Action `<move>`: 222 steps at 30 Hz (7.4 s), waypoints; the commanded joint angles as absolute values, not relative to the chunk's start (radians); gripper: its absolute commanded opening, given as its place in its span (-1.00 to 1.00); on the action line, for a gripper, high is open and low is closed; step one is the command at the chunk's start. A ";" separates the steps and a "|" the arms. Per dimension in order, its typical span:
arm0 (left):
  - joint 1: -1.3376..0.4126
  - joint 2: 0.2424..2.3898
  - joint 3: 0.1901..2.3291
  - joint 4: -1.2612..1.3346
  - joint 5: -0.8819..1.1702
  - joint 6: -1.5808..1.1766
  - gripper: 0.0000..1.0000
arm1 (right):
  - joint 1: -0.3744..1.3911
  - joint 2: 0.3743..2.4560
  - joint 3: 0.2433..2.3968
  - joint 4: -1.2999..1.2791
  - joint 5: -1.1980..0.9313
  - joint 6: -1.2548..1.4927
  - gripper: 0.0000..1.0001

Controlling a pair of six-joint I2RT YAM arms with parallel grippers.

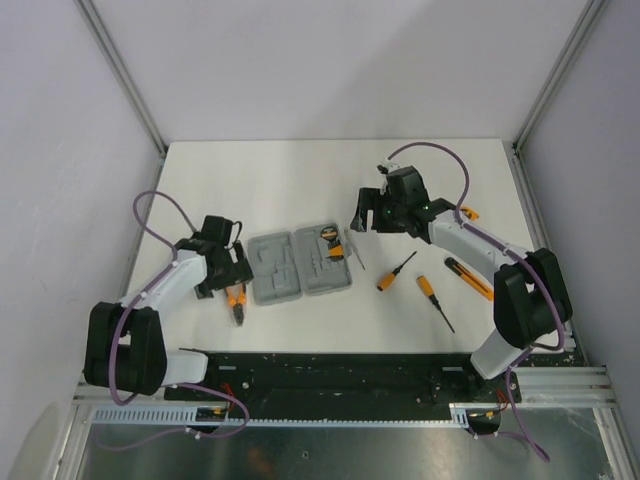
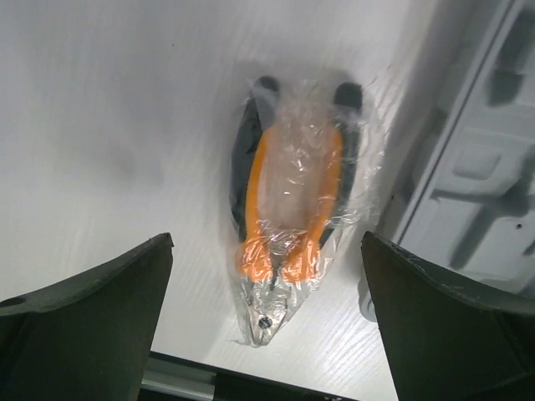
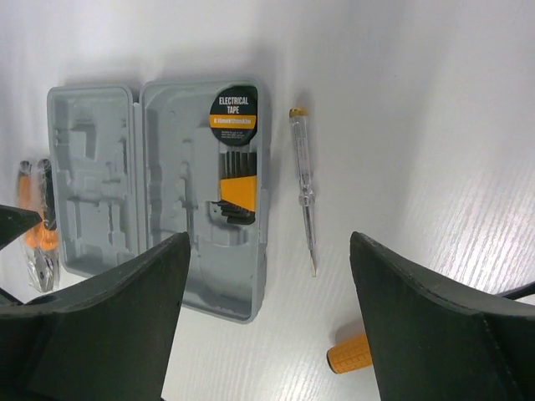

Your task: Pack the tool kit

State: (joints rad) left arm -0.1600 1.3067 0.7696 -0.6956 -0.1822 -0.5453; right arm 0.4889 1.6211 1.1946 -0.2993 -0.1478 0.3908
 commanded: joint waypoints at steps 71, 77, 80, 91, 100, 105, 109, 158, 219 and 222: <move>-0.140 1.419 0.823 -0.620 -0.181 -0.555 -0.30 | 0.369 1.660 1.175 -0.299 -0.237 0.427 0.48; -0.122 1.462 0.802 -0.601 -0.197 -0.574 -0.38 | 0.360 1.660 1.175 -0.302 -0.239 0.426 0.48; -0.117 1.494 0.789 -0.590 -0.186 -0.588 -0.39 | 0.356 1.661 1.175 -0.302 -0.241 0.425 0.48; -0.114 1.503 0.790 -0.554 -0.155 -0.593 -0.94 | 0.335 1.662 1.175 -0.301 -0.258 0.427 0.46; -0.114 1.364 0.827 -0.562 -0.127 -0.525 -1.00 | 0.325 1.655 1.175 -0.297 -0.268 0.433 0.45; -0.114 1.291 0.879 -0.591 -0.075 -0.533 -1.00 | 0.324 1.655 1.175 -0.301 -0.267 0.435 0.44; -0.121 1.282 0.916 -0.597 0.002 -0.585 -1.00 | 0.324 1.653 1.175 -0.304 -0.266 0.434 0.43; -0.326 1.552 1.086 -0.653 -0.266 -0.738 -0.04 | 0.307 1.658 1.175 -0.305 -0.295 0.449 0.37; -0.229 1.788 1.009 -0.536 -0.180 -0.660 -1.00 | 0.631 1.786 1.175 -0.196 -0.196 0.312 0.21; -0.228 1.804 1.023 -0.570 -0.149 -0.654 -1.00 | 0.639 1.787 1.175 -0.190 -0.187 0.310 0.20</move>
State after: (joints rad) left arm -0.2340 1.7069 1.0687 -0.4435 -0.2134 -0.6724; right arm 0.6292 1.7813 1.1744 -0.2111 -0.2195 0.3195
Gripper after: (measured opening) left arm 0.003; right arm 0.607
